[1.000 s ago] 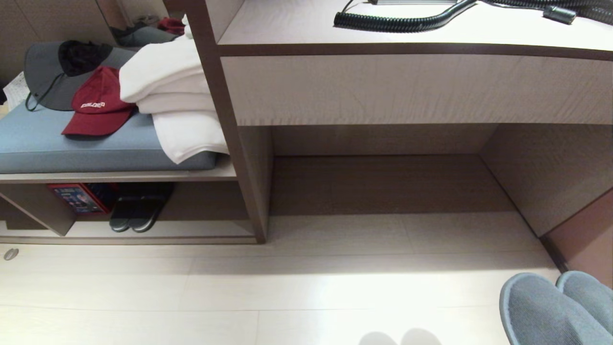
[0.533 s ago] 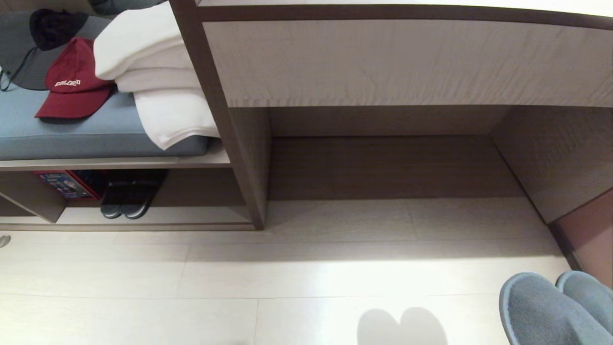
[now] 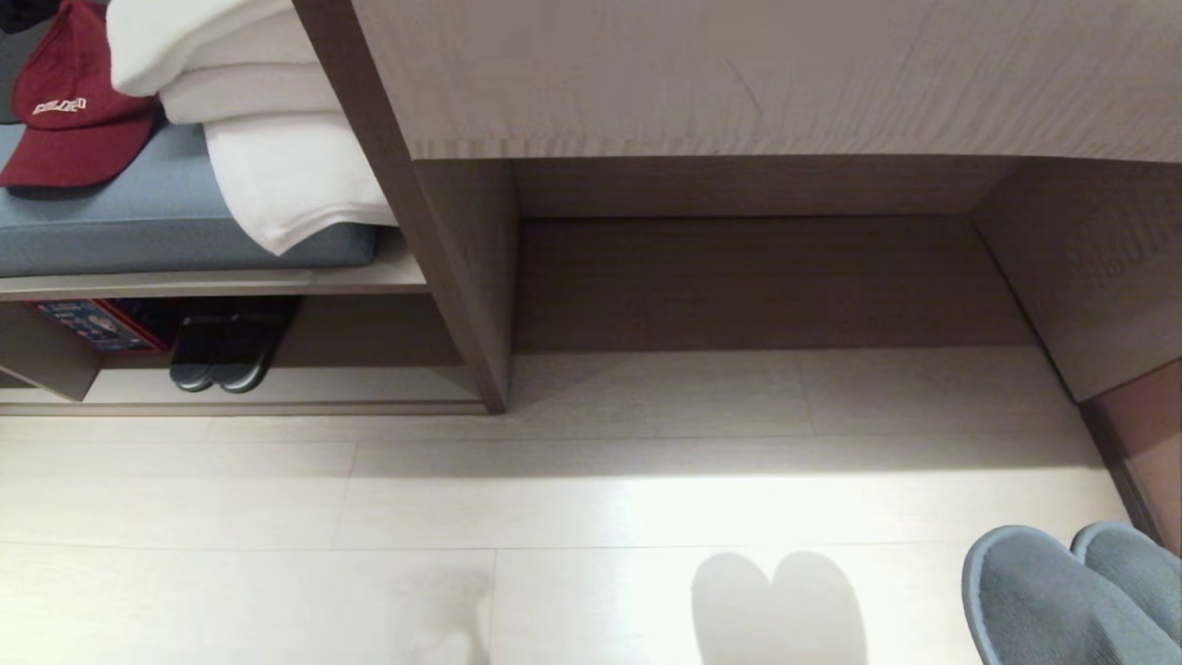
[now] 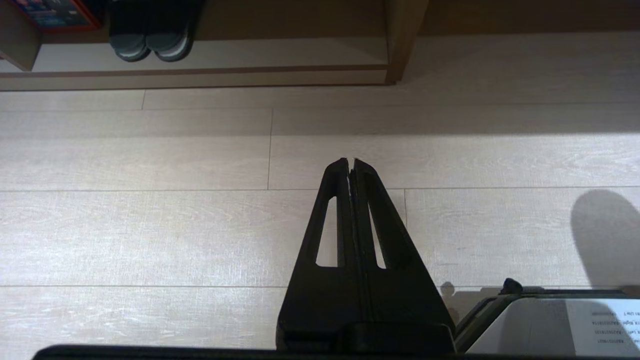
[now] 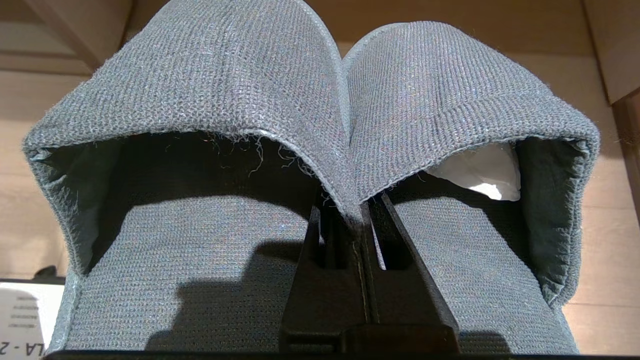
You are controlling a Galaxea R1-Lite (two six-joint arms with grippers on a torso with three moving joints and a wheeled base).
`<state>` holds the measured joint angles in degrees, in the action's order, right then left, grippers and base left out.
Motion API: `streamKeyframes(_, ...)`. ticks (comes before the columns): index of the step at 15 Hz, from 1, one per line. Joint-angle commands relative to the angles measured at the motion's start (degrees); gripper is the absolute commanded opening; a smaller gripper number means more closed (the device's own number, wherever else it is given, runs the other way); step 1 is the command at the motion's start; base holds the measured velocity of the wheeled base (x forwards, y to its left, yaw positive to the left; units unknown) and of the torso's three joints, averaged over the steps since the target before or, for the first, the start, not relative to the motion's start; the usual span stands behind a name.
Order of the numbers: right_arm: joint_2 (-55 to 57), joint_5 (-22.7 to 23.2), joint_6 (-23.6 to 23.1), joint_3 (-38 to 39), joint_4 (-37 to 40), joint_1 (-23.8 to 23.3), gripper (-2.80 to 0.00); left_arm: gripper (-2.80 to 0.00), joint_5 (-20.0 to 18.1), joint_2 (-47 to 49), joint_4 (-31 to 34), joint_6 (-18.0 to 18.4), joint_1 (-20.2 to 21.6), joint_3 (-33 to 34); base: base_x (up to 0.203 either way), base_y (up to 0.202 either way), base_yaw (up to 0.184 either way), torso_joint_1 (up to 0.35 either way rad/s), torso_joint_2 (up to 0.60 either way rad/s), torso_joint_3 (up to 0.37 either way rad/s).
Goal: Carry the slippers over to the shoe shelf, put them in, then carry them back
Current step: Place the slippers on the floor
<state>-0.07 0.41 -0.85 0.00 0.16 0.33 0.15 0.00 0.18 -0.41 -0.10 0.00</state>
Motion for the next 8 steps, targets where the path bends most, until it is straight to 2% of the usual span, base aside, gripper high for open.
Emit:
streamKeyframes(1, -0.1, 0.0, 0.0, 0.0, 0.0, 0.0, -2.80, -2.80, 0.0, 0.0, 0.1, -0.1, 0.0, 0.0, 0.000, 0.000, 0.000, 0.007, 0.00, -0.207)
streamKeyframes(8, -0.1, 0.0, 0.0, 0.0, 0.0, 0.0, -2.80, -2.80, 0.0, 0.0, 0.1, -0.1, 0.0, 0.0, 0.000, 0.000, 0.000, 0.004, 0.00, -0.195)
